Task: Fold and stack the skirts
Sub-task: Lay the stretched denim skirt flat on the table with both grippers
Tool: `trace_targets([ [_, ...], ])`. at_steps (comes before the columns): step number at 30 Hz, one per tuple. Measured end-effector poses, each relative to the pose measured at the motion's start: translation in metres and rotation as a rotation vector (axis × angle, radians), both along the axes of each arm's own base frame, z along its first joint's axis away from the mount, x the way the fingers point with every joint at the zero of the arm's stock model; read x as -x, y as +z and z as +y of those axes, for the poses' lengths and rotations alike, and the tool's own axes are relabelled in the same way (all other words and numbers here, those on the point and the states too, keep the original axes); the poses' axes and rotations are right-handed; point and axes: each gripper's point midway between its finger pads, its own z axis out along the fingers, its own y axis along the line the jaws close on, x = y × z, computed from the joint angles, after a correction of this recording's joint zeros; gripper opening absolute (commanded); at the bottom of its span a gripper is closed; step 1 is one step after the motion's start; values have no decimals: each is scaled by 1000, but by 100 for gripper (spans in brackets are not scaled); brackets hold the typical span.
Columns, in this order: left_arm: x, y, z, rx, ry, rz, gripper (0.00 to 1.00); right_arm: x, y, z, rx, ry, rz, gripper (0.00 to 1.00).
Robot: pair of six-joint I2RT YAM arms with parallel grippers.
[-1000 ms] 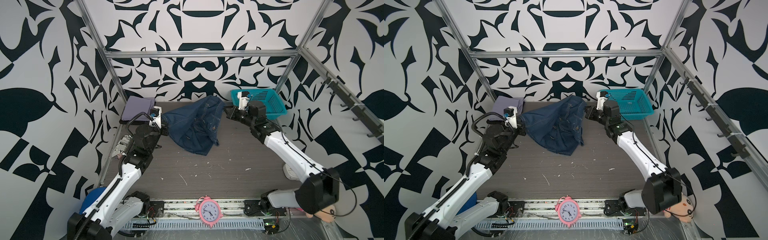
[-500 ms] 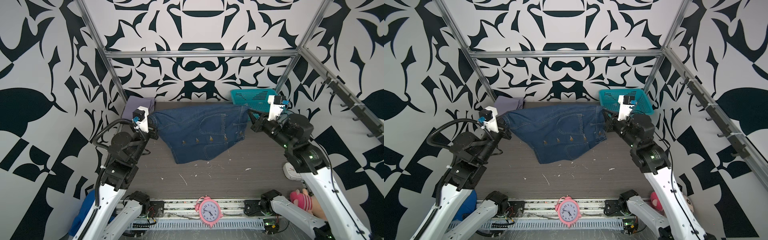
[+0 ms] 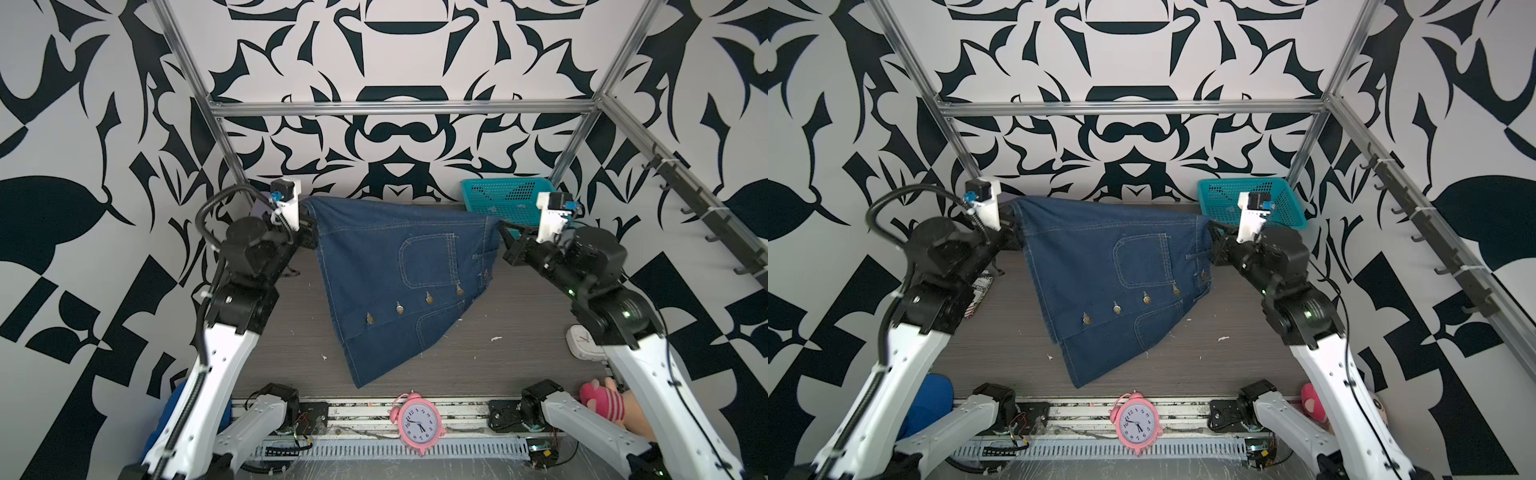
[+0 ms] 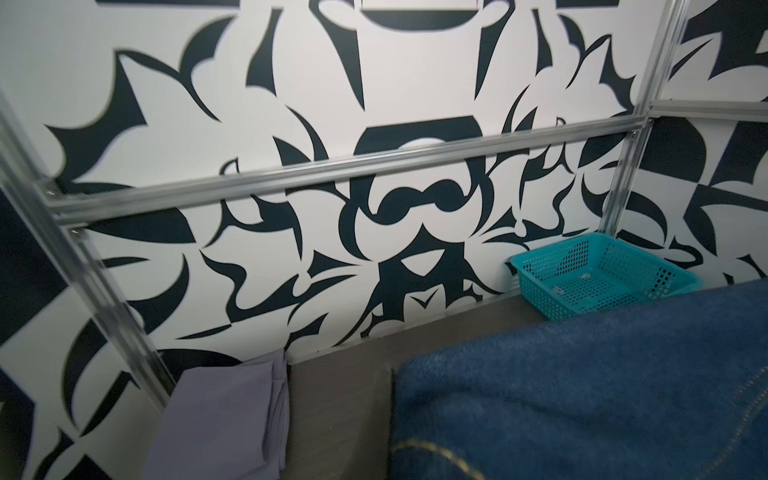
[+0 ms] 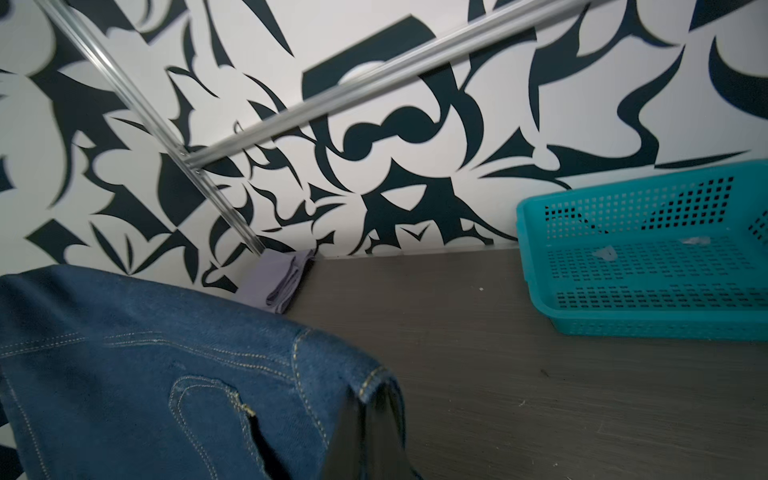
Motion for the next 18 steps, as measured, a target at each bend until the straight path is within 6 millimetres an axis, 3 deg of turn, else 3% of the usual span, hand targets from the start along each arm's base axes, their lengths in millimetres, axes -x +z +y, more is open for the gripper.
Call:
trace_targets([
  [2, -44, -36, 11, 23, 3, 97, 2, -31, -21, 9, 20, -12, 49, 0],
  [3, -66, -56, 14, 31, -1, 148, 19, -49, -34, 14, 33, -18, 79, 1],
  [4, -87, -74, 16, 35, -5, 194, 38, -67, -50, 19, 46, -26, 111, 10],
  [6, -133, -113, 20, 49, -15, 284, 62, -109, -90, 26, 75, -55, 192, 39],
  [7, -153, -127, 22, 58, -21, 319, 70, -130, -108, 29, 87, -72, 227, 45],
  [9, -196, -152, 27, 87, -29, 384, 75, -176, -136, 34, 96, -96, 283, 49],
  [11, -220, -164, 31, 114, -29, 417, 80, -216, -153, 39, 88, -104, 312, 51],
  [12, -226, -168, 34, 125, -27, 426, 84, -235, -160, 41, 81, -106, 313, 51],
  [14, -225, -166, 36, 142, -21, 435, 95, -252, -169, 42, 78, -107, 316, 51],
  [16, -218, -157, 39, 155, -8, 421, 97, -252, -175, 39, 78, -108, 331, 51],
  [18, -199, -155, 43, 157, 15, 427, 97, -245, -172, 37, 72, -101, 323, 51],
])
